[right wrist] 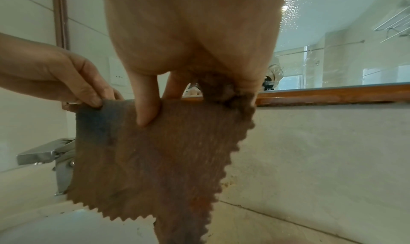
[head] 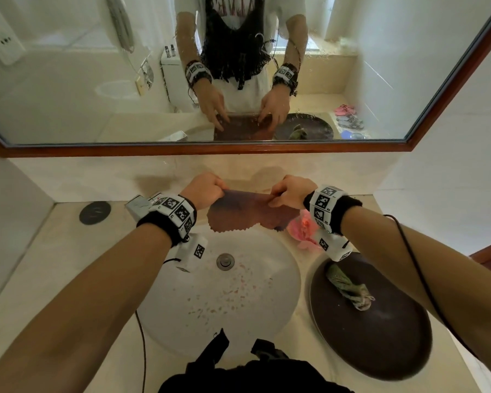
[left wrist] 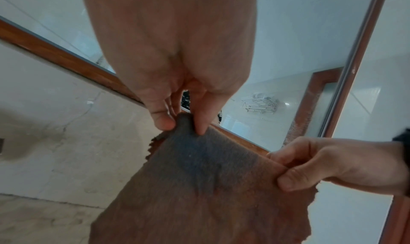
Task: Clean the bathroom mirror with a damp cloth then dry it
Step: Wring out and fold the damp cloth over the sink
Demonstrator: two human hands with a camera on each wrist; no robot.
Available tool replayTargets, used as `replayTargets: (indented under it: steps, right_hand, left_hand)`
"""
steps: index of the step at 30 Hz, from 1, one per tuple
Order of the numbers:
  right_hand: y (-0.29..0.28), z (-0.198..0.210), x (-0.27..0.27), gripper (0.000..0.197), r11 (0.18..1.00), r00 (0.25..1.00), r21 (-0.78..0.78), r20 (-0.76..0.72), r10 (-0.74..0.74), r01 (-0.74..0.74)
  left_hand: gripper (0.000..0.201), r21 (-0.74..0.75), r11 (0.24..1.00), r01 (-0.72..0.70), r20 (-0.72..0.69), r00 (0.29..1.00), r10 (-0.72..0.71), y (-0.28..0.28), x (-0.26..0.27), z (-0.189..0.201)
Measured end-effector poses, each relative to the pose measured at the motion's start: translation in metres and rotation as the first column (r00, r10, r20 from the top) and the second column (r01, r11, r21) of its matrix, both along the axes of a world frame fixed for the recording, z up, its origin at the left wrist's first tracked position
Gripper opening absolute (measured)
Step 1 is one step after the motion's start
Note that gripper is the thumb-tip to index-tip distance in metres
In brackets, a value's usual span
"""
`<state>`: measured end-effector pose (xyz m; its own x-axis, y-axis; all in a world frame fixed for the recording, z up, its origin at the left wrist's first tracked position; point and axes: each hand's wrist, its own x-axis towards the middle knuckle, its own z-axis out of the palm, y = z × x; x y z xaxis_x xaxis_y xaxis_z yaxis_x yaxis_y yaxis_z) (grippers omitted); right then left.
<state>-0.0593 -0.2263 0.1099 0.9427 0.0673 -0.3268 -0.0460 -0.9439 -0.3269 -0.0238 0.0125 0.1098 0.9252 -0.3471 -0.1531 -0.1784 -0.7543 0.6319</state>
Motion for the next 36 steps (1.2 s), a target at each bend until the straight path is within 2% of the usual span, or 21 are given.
replayTargets:
  steps: [5, 6, 9, 16, 20, 24, 27, 31, 33, 36]
  right_hand:
    - [0.001, -0.001, 0.000, 0.014, 1.000, 1.000, -0.003, 0.017, -0.021, 0.021]
    - [0.001, -0.001, 0.001, 0.017, 0.998, 0.999, 0.032, 0.013, -0.051, 0.051]
    - [0.003, -0.002, 0.003, 0.007, 0.977, 0.991, 0.161, -0.021, -0.134, 0.136]
    - [0.012, -0.003, -0.004, 0.024, 0.962, 0.993, 0.250, -0.024, -0.111, 0.114]
    - [0.024, 0.000, -0.009, 0.023, 0.947, 0.995, 0.306, -0.040, -0.087, 0.096]
    - [0.038, -0.002, -0.010, 0.034, 0.902, 0.996, 0.422, -0.064, -0.069, 0.089]
    - [0.046, -0.014, -0.008, 0.041, 0.819, 0.995, 0.566, -0.071, -0.065, 0.094]
    - [0.059, -0.016, -0.012, 0.010, 0.762, 0.995, 0.640, -0.049, -0.085, 0.097]
    - [0.061, -0.019, -0.011, 0.009, 0.764, 0.995, 0.640, -0.024, -0.094, 0.088]
    - [0.061, -0.017, -0.013, 0.019, 0.776, 0.994, 0.623, -0.032, -0.101, 0.099]
  left_hand:
    - [0.021, 0.015, 0.999, -0.028, 0.063, 0.998, 0.027, -0.002, -0.002, 0.006]
    - [0.021, 0.023, 0.999, -0.031, 0.087, 0.996, 0.029, -0.002, -0.003, 0.007]
    - [0.020, -0.013, 1.000, -0.013, 0.122, 0.992, 0.015, -0.005, 0.000, 0.009]
    - [0.014, -0.008, 0.997, 0.082, 0.179, 0.981, -0.079, -0.011, 0.002, 0.018]
    - [0.014, -0.059, 0.990, 0.129, 0.155, 0.981, -0.119, -0.015, -0.002, 0.021]
    - [0.014, -0.080, 0.989, 0.126, 0.155, 0.981, -0.113, -0.016, -0.004, 0.023]
    - [0.015, -0.082, 0.989, 0.125, 0.143, 0.983, -0.113, -0.015, -0.004, 0.025]
    - [0.016, -0.074, 0.990, 0.118, 0.154, 0.982, -0.106, -0.011, -0.004, 0.027]
    - [0.017, -0.075, 0.990, 0.120, 0.154, 0.982, -0.107, -0.009, -0.004, 0.027]
    - [0.022, -0.058, 0.992, 0.116, 0.154, 0.982, -0.106, -0.006, -0.004, 0.028]
